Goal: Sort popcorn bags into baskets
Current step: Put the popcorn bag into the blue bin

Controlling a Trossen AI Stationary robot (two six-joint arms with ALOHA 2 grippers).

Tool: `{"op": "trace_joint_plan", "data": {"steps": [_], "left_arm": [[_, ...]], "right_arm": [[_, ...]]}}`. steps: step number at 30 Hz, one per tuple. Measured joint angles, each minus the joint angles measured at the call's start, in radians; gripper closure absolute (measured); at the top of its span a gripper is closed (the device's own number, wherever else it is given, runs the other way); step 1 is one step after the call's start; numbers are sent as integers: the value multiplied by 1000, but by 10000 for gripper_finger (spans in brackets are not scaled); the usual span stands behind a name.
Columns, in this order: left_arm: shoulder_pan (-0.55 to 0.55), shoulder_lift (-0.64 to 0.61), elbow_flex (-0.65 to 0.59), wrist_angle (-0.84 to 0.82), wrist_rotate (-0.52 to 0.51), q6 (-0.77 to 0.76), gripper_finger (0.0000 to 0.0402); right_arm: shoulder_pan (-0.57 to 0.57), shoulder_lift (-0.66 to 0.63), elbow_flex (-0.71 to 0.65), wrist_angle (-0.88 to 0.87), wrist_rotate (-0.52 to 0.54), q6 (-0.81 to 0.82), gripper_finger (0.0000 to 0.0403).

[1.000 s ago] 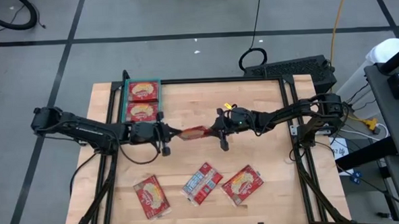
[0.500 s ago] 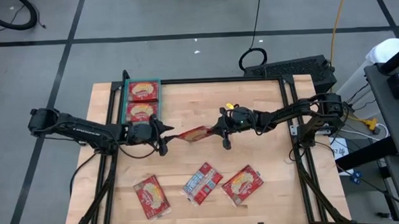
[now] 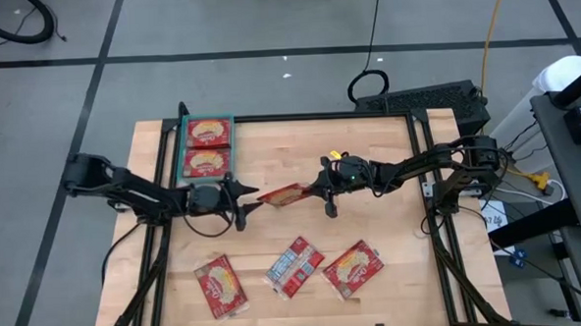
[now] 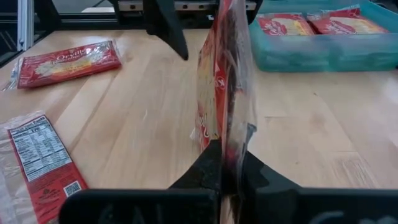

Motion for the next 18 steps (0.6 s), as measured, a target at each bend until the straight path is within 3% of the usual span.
{"op": "trace_joint_plan", "data": {"steps": [6,12,15,18], "left_arm": [[2,93,33,83,50,59,212],[15,132,59,79,74,68,310],[26,123,60,75,71,94,370],[54,53,59,29,103,132,384]], "right_arm": [[0,0,0,5,0,0,403],[2,0,0,11,0,0,403],[2,0,0,12,1,4,403],[2,0,0,32,1,41,400]]}}
